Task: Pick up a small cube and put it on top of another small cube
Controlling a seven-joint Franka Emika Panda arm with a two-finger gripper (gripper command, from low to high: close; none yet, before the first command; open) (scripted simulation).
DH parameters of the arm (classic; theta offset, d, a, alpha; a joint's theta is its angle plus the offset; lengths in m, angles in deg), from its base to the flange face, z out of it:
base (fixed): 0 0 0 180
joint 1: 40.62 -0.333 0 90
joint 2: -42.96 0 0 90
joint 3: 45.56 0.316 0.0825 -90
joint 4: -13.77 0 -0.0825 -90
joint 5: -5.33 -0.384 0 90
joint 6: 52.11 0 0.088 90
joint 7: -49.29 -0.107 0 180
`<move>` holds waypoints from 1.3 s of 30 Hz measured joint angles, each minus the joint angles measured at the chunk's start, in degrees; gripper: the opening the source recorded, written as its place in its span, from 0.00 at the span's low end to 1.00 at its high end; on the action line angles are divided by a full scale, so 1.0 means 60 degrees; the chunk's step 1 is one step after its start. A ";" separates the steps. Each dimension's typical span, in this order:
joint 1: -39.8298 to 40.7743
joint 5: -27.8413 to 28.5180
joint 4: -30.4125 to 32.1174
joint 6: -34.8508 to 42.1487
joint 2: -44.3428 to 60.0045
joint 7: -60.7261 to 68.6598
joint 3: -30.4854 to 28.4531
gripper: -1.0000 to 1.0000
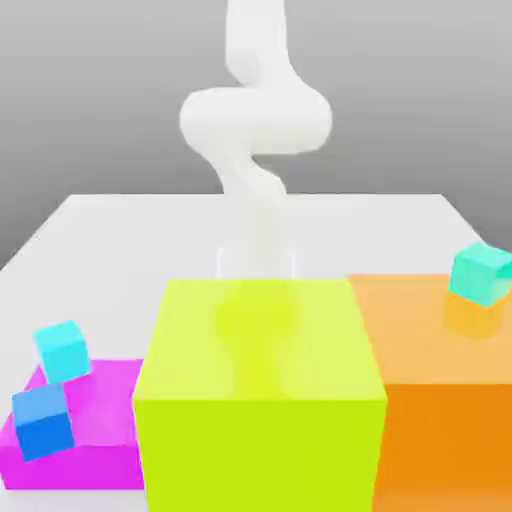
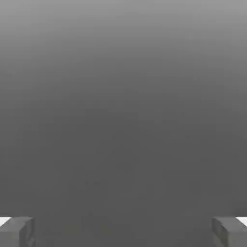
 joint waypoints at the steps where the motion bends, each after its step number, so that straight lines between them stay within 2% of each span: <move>1: -0.0073 -0.0072 0.0158 -0.0217 0.0187 -0.0076 0.0169 0.50; 13: -0.1454 -0.0362 0.2149 -0.3096 0.2219 -0.1245 0.2776 0.50; 26: -0.3805 -0.0776 0.4400 -0.6142 0.4430 -0.2453 0.5753 0.50; 32: -0.3157 -0.1070 0.4787 -0.6079 0.5634 -0.4576 0.6446 0.50; 36: -0.2048 0.0033 0.5030 -0.5980 0.6434 -0.7014 0.7022 0.50; 39: -0.1620 0.0286 0.5181 -0.5781 0.6733 -0.8105 0.7049 0.50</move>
